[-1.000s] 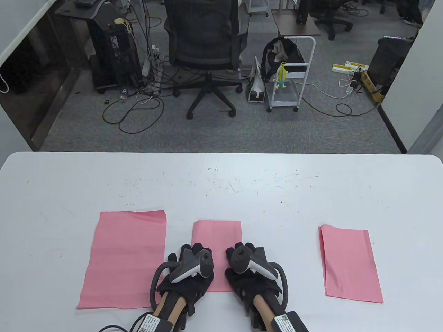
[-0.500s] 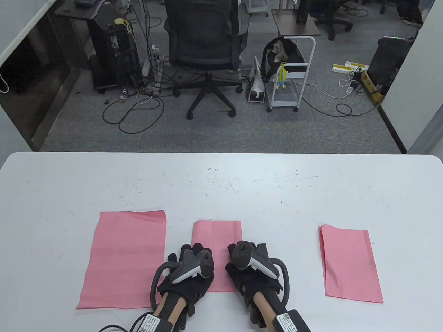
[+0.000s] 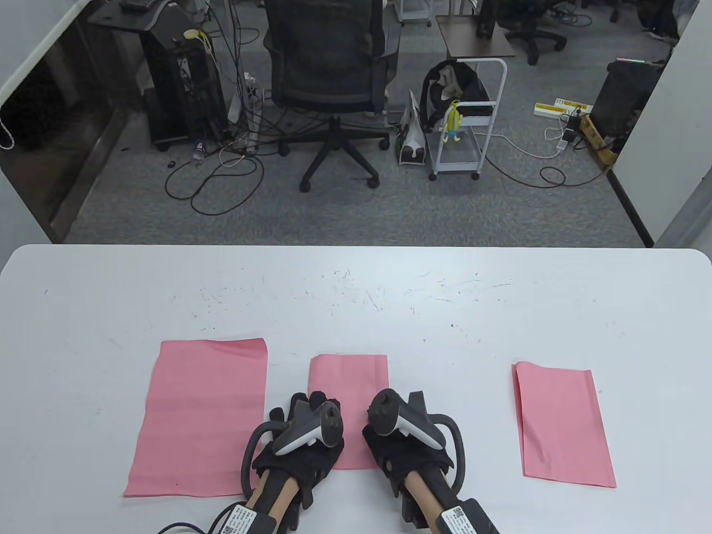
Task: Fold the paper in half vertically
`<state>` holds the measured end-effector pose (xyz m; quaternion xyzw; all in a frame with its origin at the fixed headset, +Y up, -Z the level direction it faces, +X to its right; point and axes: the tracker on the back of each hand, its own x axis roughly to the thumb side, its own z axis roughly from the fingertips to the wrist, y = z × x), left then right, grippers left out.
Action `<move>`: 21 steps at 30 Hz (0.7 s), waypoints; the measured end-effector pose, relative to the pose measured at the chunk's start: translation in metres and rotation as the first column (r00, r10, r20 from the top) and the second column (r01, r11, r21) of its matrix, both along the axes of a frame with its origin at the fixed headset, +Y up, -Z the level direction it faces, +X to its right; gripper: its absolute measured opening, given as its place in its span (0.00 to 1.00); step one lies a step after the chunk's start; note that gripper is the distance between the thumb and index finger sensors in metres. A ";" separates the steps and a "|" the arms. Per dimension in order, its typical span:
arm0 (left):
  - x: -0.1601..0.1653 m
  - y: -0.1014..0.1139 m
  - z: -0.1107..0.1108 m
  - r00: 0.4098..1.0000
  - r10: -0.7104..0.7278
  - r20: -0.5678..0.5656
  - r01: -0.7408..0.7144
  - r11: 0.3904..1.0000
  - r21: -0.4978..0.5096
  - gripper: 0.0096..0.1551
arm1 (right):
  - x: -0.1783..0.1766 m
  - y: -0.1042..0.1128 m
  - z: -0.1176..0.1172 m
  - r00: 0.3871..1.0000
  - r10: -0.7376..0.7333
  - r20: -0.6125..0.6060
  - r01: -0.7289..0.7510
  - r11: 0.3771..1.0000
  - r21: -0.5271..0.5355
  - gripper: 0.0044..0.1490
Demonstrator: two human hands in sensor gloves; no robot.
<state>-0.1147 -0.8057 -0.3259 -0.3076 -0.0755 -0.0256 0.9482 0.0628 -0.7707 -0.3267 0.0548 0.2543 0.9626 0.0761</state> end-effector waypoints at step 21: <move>0.000 0.000 0.000 1.000 0.005 0.005 -0.005 1.000 0.002 0.44 | -0.008 -0.005 -0.073 0.990 0.002 0.141 0.014 0.993 -0.114 0.39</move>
